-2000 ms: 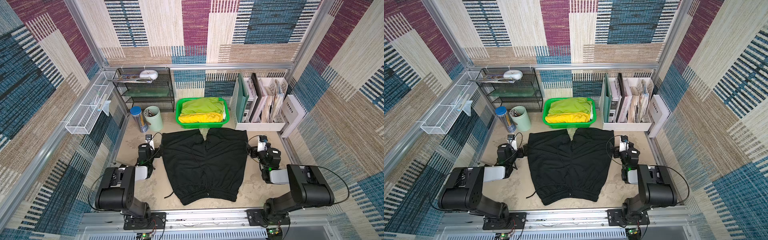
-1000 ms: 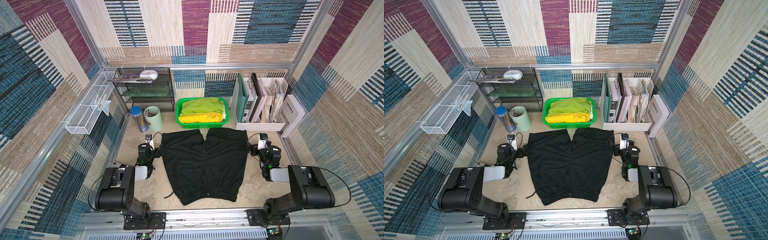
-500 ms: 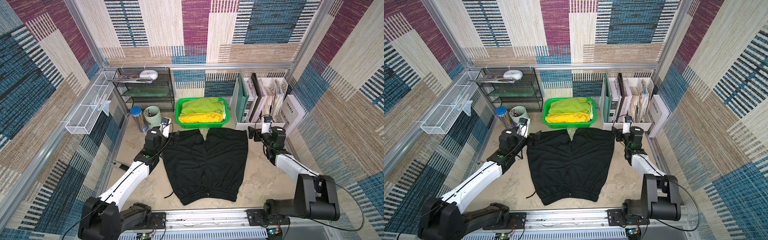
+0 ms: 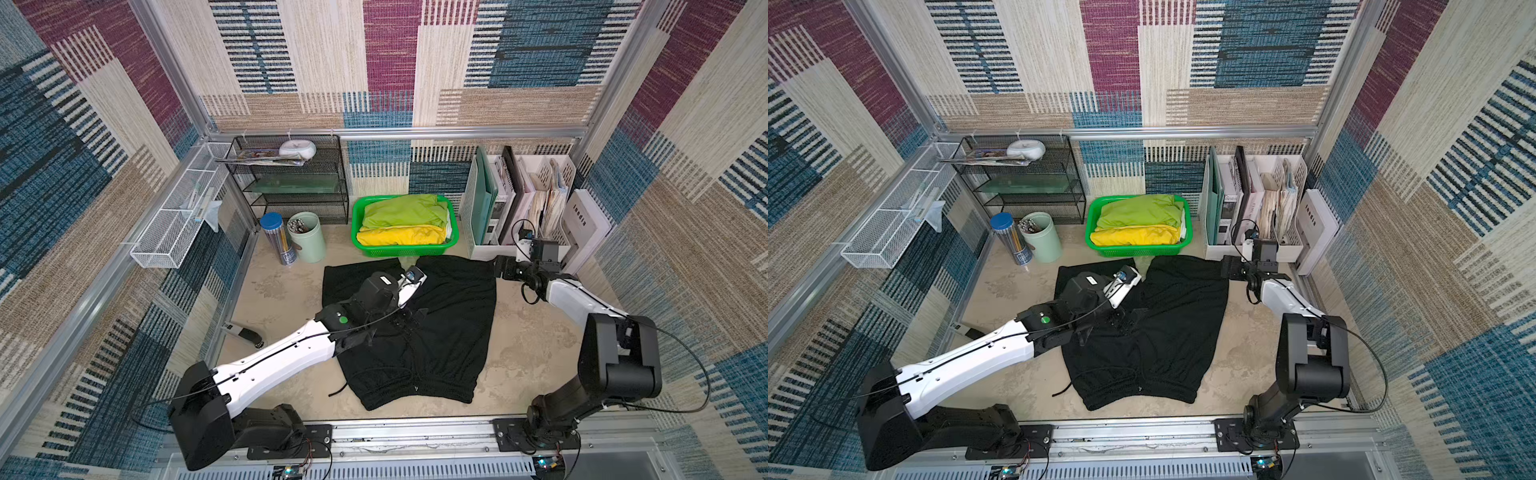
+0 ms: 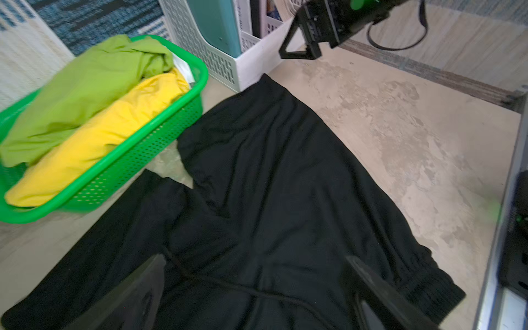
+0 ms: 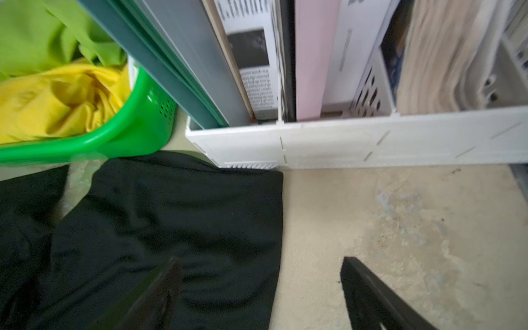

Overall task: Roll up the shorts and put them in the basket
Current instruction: Fold the shorts at the center of the board.

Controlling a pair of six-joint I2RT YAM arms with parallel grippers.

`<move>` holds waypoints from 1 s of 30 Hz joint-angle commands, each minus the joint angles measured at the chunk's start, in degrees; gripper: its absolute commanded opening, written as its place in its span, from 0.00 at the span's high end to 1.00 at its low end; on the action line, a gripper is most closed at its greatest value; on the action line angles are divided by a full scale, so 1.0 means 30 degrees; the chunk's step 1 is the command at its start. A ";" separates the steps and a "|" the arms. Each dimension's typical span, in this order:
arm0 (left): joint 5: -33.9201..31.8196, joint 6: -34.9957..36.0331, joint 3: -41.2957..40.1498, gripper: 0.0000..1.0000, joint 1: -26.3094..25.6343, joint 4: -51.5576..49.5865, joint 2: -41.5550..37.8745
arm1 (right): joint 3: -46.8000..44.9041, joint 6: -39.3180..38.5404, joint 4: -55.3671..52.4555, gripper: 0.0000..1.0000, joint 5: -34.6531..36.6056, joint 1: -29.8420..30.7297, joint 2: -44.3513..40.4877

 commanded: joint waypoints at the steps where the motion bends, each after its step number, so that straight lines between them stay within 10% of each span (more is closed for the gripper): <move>1: -0.0798 -0.0690 0.0843 0.00 -0.1665 -0.0475 0.1558 | 0.0450 0.0603 -0.1320 0.12 -0.0832 0.0003 0.0911; 16: -0.2591 -0.0816 0.7433 0.00 -0.6329 -0.2930 1.0452 | 0.1011 0.0945 -0.1539 0.19 -0.1849 0.0056 0.3491; 30: -0.1916 -0.0269 0.9231 0.01 -0.7078 -0.4598 1.3174 | 0.1566 0.0945 -0.1512 0.25 -0.1843 0.0297 0.4728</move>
